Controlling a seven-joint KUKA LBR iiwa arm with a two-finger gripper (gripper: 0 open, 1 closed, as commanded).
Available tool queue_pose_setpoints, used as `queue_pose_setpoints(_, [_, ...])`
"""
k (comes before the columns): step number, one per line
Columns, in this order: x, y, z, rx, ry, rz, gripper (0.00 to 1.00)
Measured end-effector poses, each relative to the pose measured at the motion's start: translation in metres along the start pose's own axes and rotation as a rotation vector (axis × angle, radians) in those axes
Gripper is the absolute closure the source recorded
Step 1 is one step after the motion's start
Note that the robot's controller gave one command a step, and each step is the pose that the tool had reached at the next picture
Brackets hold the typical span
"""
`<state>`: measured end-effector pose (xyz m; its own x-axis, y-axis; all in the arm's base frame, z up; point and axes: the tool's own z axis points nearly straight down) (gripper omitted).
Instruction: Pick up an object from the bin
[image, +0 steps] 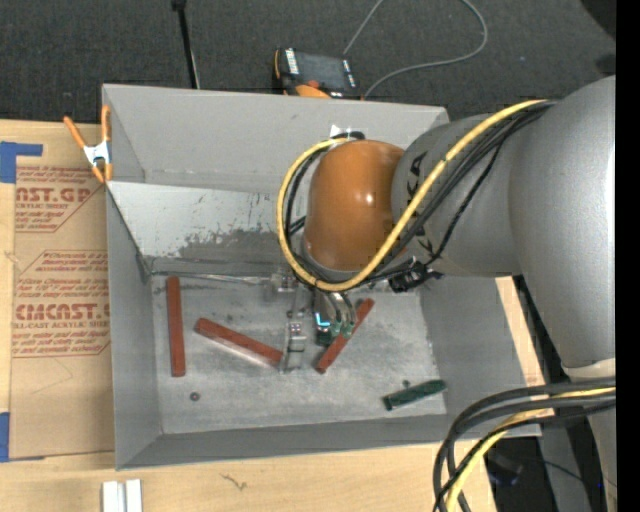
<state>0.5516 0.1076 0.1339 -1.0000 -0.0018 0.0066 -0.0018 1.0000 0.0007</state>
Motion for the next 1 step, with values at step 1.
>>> queue_pose_setpoints(1, [-0.0011,0.0474,0.0661,-0.002,-0.003,0.171,0.0])
